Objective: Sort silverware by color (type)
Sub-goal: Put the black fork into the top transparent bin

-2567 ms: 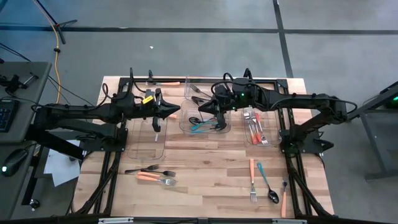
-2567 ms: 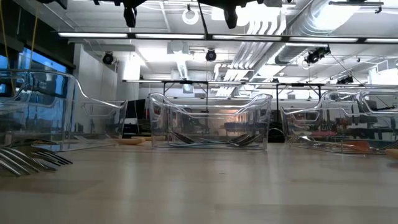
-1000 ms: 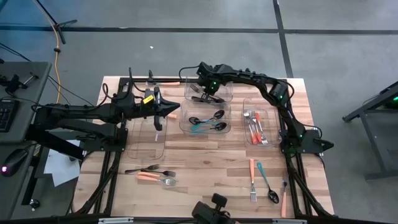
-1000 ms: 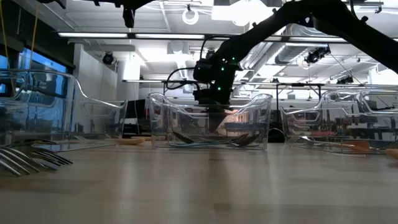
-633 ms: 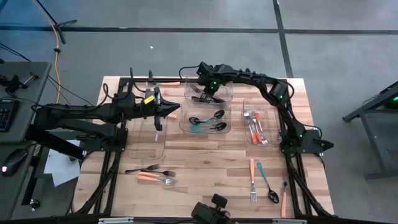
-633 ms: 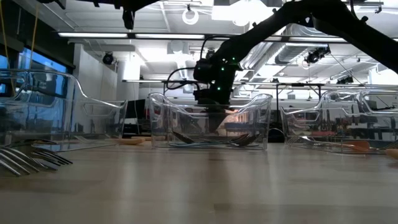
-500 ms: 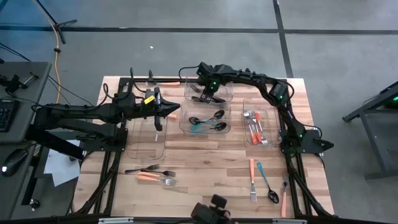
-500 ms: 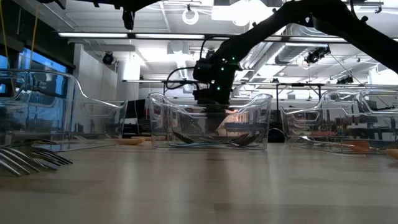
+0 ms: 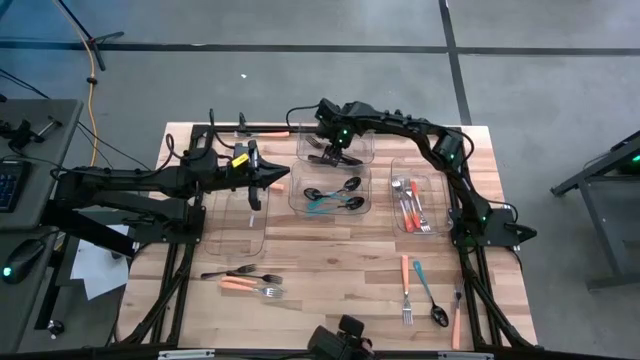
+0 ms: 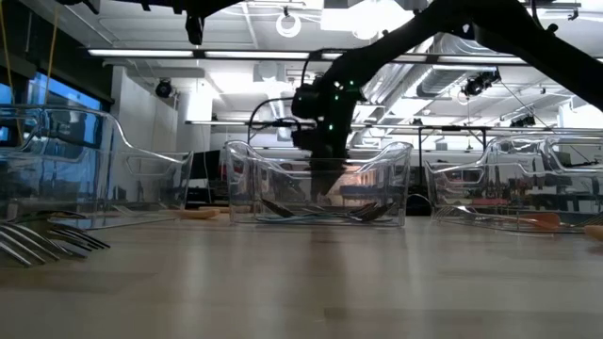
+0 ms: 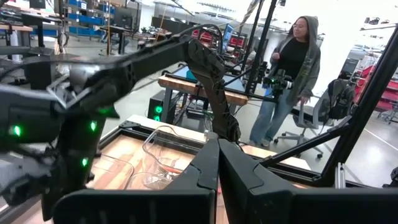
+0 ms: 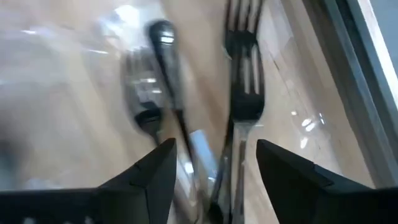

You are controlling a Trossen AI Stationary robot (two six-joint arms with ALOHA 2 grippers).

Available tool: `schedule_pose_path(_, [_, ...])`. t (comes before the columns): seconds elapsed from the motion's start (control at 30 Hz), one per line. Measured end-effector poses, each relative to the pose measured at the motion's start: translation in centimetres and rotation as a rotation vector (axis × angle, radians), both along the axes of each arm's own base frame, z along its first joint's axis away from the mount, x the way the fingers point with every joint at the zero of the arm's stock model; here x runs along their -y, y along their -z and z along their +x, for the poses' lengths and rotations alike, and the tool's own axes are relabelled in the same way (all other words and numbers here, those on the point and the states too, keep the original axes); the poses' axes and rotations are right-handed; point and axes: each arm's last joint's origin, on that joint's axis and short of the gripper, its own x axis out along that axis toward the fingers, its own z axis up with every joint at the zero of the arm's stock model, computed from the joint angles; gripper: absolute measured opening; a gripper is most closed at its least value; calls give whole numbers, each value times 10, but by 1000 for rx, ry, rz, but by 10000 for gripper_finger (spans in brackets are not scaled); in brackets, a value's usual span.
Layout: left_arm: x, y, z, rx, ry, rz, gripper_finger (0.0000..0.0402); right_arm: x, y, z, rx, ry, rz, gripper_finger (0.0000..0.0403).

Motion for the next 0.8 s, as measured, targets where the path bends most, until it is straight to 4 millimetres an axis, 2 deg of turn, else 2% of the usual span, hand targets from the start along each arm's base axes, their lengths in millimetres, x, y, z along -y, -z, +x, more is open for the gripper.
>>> schedule_pose_path(0.2, [0, 0, 0, -4, 0, -1, 0, -7, -41, -11, 76, -74, 149, 204])
schedule_pose_path(0.37, [0, 0, 0, -5, 0, 0, 0, -26, -83, -36, 161, -123, 90, 204])
schedule_pose_path(0.57, [-1, 1, 0, -13, -20, -1, 0, -62, -109, -95, 323, -43, 3, 203])
schedule_pose_path(0.8, [-1, 3, 0, -27, -20, -3, 0, -120, -104, -167, 600, 79, -28, 203])
